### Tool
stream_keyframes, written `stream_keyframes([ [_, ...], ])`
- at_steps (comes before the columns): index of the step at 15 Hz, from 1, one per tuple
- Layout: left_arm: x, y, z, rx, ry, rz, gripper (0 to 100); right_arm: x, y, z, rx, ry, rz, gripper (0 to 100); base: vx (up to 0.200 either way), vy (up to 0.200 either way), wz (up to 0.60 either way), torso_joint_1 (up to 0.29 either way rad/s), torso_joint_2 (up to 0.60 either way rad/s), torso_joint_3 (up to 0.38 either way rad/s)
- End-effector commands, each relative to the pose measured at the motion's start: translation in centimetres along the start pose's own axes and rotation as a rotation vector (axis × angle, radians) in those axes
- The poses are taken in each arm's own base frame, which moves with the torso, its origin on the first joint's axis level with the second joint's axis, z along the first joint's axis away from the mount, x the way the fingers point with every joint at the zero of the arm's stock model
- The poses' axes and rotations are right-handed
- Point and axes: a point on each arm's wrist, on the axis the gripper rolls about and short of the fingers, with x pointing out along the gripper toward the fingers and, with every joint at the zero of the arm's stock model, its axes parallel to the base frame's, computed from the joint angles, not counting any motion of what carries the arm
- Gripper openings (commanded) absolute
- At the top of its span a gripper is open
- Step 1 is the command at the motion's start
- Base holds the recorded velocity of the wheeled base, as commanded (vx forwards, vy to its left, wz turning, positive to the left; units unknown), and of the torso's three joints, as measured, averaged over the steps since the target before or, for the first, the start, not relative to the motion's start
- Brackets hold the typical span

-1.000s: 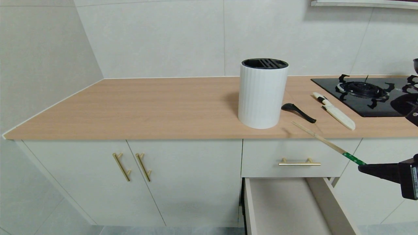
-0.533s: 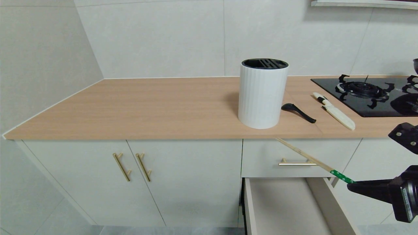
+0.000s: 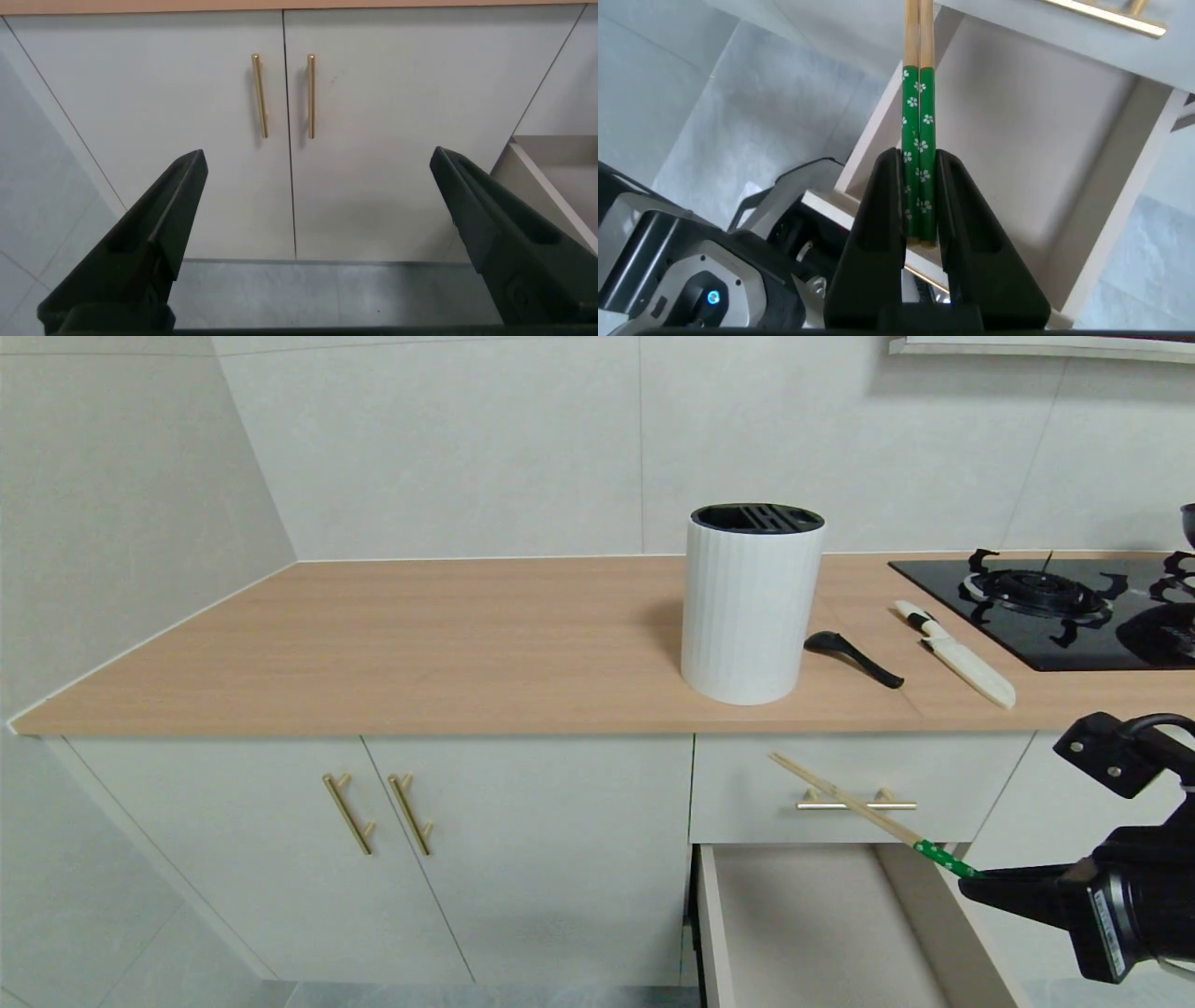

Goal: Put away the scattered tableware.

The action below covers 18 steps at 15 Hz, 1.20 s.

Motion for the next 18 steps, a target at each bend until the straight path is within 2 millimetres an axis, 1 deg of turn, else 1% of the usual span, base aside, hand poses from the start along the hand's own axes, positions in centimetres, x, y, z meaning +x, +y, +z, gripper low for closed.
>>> stream_keyframes([
  [1,0.0,0.0,0.0,0.0,0.0,0.0,100,0.7,-0.1,-0.1,0.005,0.028,0.0,0,0.0,0.0,0.0,0.0,0.0,0.0],
  [3,0.0,0.0,0.0,0.0,0.0,0.001,100,0.8,-0.1,-0.1,0.005,0.033,-0.002,0,0.0,0.0,0.0,-0.016,0.05,0.031],
  [6,0.0,0.0,0.0,0.0,0.0,0.0,100,1.1,-0.2,-0.2,0.009,0.047,-0.004,0,0.0,0.0,0.0,-0.131,0.34,0.209],
  [13,0.0,0.0,0.0,0.0,0.0,0.0,100,2.0,-0.3,-0.3,0.014,0.084,-0.005,0,0.0,0.0,0.0,-0.158,0.46,0.293],
  [18,0.0,0.0,0.0,0.0,0.0,0.001,100,2.1,-0.4,-0.3,0.015,0.087,-0.007,0,0.0,0.0,0.0,-0.107,0.44,0.318],
])
